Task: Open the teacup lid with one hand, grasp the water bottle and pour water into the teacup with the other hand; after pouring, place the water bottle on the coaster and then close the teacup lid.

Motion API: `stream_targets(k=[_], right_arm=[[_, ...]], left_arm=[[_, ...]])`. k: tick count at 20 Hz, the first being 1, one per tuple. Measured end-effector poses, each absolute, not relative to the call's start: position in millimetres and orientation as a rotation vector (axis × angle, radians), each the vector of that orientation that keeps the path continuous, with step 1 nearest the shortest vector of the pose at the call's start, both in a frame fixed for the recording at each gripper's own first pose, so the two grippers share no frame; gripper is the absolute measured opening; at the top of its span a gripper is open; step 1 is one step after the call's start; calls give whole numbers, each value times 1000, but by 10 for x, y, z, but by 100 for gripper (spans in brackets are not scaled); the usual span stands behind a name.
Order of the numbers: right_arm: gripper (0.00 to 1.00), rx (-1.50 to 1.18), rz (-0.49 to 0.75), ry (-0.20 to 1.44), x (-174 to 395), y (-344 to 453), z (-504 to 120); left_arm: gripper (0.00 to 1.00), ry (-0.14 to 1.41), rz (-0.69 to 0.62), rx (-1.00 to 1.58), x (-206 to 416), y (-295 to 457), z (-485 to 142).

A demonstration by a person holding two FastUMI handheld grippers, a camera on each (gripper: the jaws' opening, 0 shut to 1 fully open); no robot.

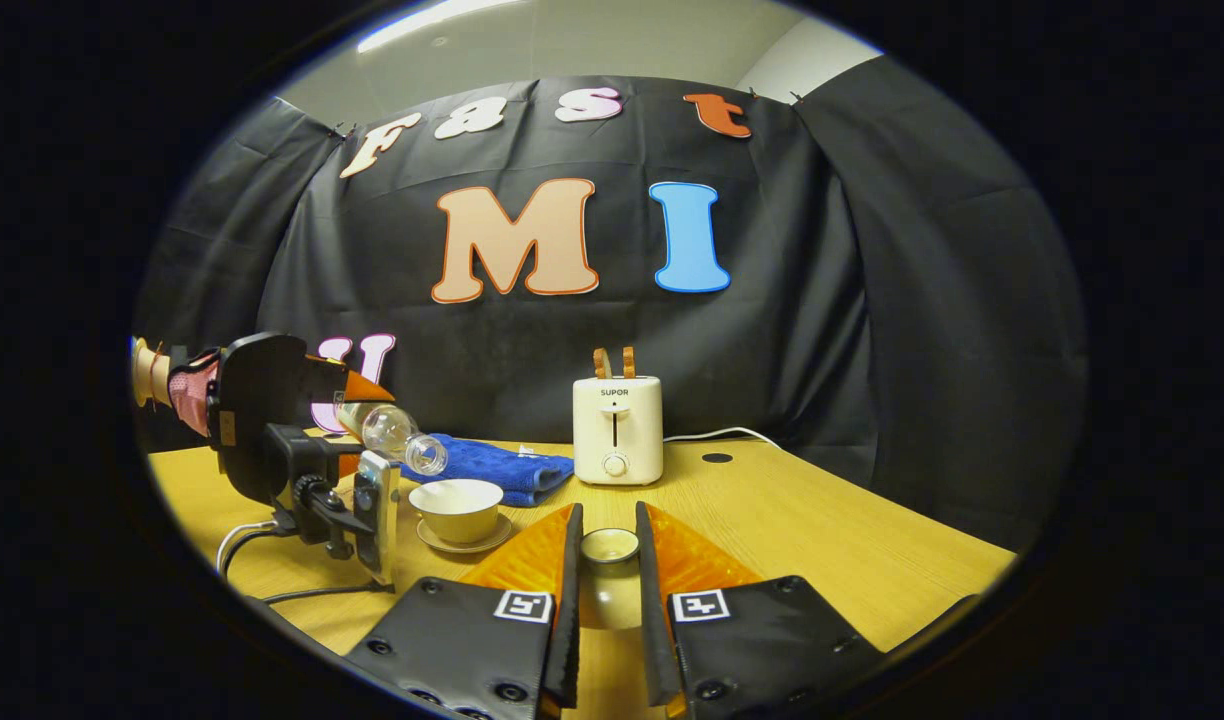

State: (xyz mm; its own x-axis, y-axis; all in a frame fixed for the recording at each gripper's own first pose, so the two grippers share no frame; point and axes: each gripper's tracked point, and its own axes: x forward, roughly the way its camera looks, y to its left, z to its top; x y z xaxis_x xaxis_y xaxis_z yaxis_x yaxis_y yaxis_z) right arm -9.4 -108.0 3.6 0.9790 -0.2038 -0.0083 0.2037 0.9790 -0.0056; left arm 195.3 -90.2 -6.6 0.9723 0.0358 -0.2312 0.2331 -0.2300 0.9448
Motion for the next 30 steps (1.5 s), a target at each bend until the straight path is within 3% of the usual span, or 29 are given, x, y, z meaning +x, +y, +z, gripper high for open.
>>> stream_targets(k=[30], right_arm=[[29, -6, -207, 10, -100, -1083, 42]], left_arm=[[68, 156, -117, 1938, 1970, -782, 400]])
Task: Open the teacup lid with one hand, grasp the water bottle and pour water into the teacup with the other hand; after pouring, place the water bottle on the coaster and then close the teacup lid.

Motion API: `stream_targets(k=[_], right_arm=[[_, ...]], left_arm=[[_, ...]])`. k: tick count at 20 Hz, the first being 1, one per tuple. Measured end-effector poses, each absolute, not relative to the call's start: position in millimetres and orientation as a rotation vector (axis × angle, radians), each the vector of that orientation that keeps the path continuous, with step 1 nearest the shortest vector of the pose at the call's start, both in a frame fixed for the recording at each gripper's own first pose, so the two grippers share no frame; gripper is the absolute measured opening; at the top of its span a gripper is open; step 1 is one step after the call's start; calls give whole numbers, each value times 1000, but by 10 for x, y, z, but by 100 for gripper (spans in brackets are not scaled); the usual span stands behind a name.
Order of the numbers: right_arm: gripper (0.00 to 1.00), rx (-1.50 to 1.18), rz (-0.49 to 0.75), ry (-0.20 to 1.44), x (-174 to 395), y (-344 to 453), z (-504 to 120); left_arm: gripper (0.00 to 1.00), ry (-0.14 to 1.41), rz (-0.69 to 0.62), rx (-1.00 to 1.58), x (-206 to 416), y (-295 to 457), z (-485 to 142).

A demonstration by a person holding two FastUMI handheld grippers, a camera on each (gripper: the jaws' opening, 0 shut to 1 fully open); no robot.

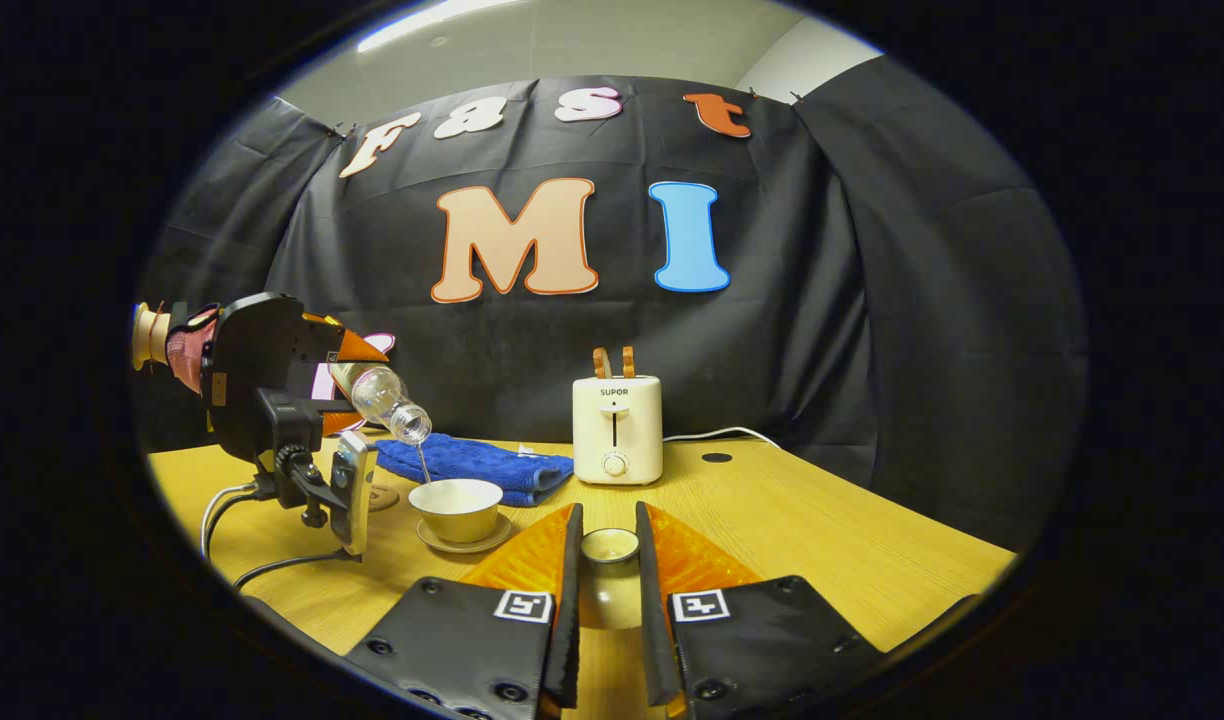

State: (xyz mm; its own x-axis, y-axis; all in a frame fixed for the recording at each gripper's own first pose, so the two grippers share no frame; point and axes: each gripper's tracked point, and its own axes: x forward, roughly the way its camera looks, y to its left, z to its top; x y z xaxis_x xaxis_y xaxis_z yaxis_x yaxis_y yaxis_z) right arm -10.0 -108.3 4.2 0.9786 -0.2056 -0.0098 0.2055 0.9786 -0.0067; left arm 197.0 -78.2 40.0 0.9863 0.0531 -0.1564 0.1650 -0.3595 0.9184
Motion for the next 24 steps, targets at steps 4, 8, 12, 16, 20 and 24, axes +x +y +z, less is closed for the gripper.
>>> stream_targets(k=[4, 8, 12, 16, 20, 24], right_arm=[[29, -5, -207, 10, -95, -1084, 42], [29, -5, -207, 11, -99, -1087, 41], [29, -5, -206, 10, -94, -1085, 37], [29, -5, -208, 9, -100, -1089, 43], [29, -6, -210, 9, -90, -1089, 45], [29, -7, -213, 7, -97, -1094, 42]], left_arm=[[67, 162, -132, 1782, 1947, -816, 266], [67, 189, -156, 1596, 1936, -840, 96], [68, 230, -141, 1277, 1912, -794, -114], [67, 239, -102, 968, 1860, -712, -171], [69, 235, -81, 694, 1885, -710, -145], [67, 208, -90, 387, 1843, -762, -139]])
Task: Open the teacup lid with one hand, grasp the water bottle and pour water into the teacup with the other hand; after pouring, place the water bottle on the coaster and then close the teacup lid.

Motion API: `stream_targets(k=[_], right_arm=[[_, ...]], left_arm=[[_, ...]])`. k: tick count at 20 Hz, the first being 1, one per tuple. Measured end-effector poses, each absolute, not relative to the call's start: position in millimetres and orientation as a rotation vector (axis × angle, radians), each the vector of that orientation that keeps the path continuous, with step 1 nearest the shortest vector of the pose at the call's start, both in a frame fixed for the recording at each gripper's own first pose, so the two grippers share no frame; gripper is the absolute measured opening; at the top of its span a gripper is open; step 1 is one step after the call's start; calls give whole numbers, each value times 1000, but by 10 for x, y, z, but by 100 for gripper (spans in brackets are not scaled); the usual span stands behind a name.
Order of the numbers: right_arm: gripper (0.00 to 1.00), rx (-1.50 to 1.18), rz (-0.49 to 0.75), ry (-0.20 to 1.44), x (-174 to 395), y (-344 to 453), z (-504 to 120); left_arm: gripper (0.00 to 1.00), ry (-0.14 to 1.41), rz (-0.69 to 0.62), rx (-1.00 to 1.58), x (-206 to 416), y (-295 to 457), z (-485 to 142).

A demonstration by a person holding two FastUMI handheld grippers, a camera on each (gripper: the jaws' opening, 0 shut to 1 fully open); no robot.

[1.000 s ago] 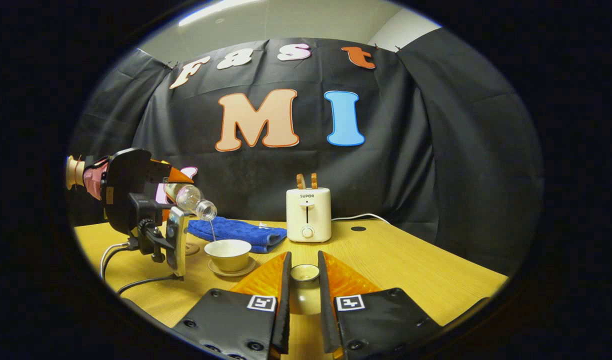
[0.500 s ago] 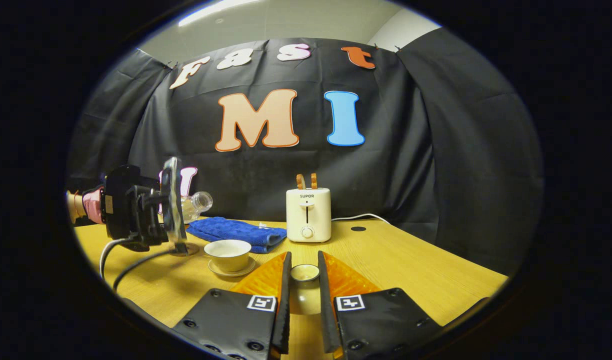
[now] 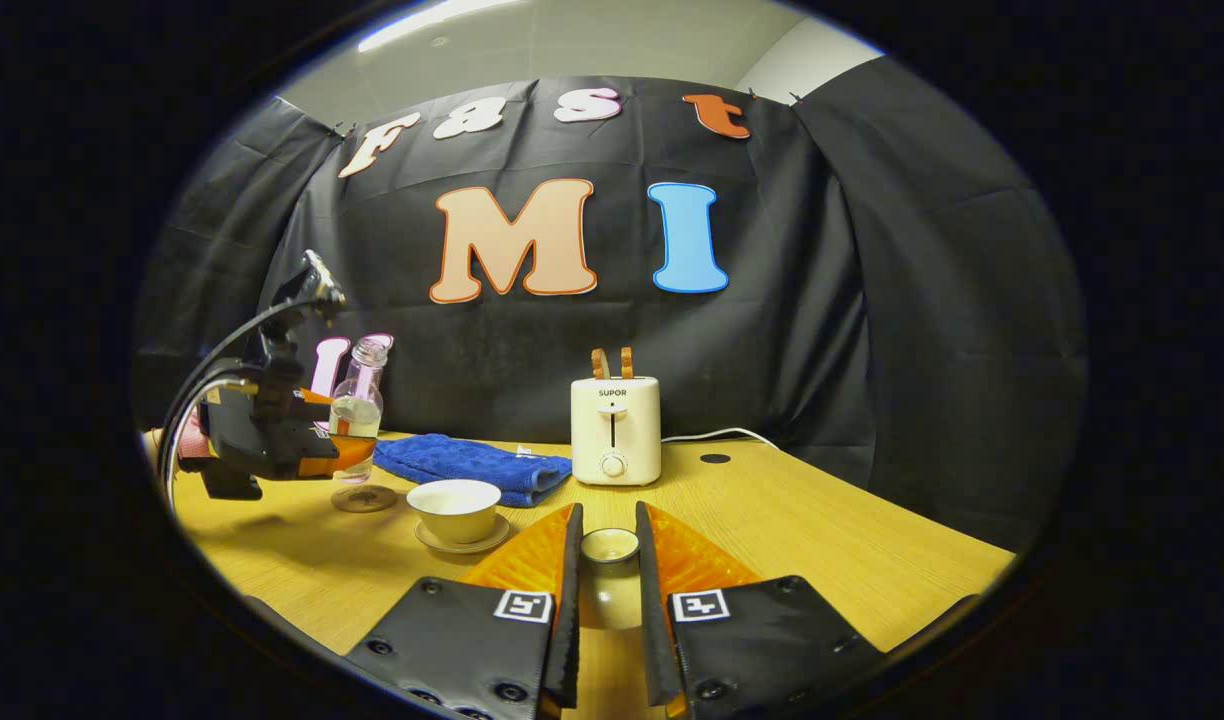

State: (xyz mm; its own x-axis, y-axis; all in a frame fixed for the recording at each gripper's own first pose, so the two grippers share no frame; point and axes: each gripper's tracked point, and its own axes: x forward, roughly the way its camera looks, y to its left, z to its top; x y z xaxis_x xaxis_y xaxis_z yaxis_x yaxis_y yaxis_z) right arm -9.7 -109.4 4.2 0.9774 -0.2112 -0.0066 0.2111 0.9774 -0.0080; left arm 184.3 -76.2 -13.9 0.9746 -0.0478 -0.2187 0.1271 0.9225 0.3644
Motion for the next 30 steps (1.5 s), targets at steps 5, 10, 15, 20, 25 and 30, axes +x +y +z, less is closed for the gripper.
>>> stream_targets(k=[5, 10, 15, 20, 25, 30], right_arm=[[29, -9, -218, 6, -99, -1102, 44], [29, -9, -225, 6, -97, -1115, 47], [29, -10, -228, 5, -98, -1117, 49], [29, -10, -227, 5, -96, -1116, 47], [29, -10, -227, 5, -100, -1118, 51], [29, -10, -227, 5, -102, -1122, 47]], left_arm=[[67, 195, -59, 148, 1880, -622, -254], [67, 156, -84, -106, 1766, -494, -147], [68, 180, -90, -107, 1812, -485, -237], [69, 202, -100, -106, 1816, -501, -293], [70, 203, -96, -107, 1820, -492, -300], [74, 205, -97, -99, 1829, -483, -306]])
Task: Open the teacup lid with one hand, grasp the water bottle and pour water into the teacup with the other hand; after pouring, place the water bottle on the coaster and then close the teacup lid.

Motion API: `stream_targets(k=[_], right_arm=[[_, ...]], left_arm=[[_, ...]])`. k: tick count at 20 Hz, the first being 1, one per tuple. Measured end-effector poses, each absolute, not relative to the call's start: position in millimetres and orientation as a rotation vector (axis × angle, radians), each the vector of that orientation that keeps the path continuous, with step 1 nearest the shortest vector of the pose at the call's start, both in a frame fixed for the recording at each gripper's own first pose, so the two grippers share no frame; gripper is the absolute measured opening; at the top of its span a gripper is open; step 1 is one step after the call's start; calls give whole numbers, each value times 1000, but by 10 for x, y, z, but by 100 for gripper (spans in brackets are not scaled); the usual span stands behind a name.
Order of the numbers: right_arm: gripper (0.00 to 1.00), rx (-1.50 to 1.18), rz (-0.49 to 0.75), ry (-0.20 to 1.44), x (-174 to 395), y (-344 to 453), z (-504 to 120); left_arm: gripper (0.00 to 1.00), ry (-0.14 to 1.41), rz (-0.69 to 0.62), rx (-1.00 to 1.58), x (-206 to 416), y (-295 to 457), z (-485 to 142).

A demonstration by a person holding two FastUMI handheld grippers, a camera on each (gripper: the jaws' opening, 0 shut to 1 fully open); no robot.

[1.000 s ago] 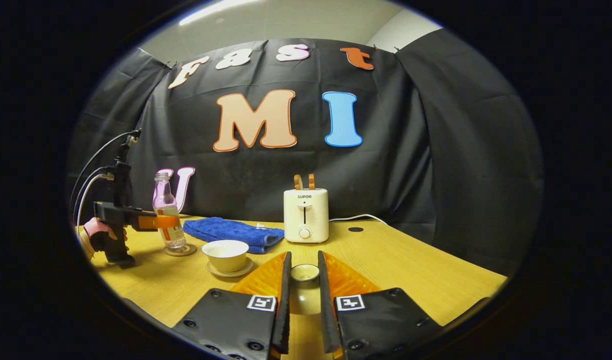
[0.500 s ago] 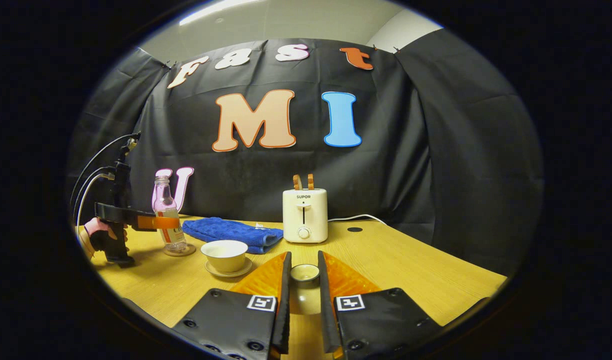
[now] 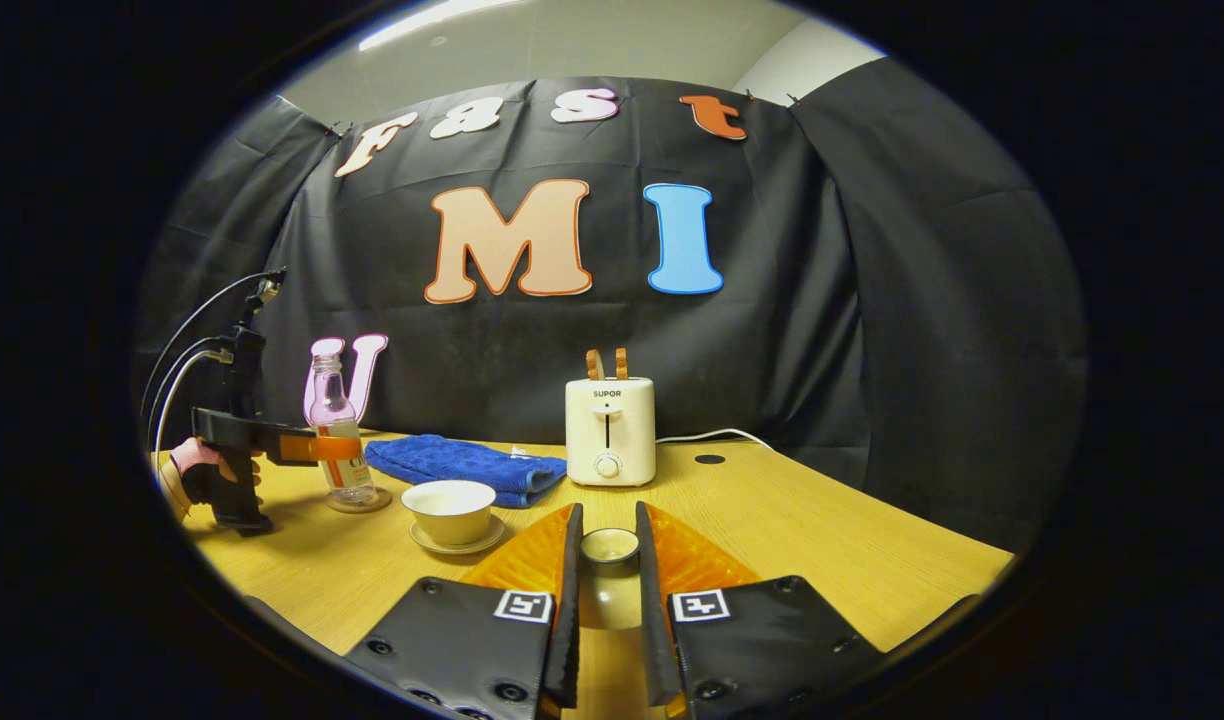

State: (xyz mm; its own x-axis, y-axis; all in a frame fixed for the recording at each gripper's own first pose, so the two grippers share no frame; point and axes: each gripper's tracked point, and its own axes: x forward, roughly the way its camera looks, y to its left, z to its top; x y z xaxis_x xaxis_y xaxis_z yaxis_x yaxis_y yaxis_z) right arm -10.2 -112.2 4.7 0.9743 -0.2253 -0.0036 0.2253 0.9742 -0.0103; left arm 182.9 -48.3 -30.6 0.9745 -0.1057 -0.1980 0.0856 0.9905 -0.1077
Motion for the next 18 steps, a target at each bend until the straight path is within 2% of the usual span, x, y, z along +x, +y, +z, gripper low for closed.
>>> stream_targets(k=[6, 13, 18], right_arm=[[29, -9, -227, 4, -100, -1123, 42], [29, -9, -227, 4, -102, -1123, 46], [29, -9, -229, 3, -99, -1120, 39]], left_arm=[[79, 197, -103, -69, 1834, -504, -293], [95, 172, -109, -39, 1799, -535, -258], [95, 160, -107, -6, 1731, -559, -274]])
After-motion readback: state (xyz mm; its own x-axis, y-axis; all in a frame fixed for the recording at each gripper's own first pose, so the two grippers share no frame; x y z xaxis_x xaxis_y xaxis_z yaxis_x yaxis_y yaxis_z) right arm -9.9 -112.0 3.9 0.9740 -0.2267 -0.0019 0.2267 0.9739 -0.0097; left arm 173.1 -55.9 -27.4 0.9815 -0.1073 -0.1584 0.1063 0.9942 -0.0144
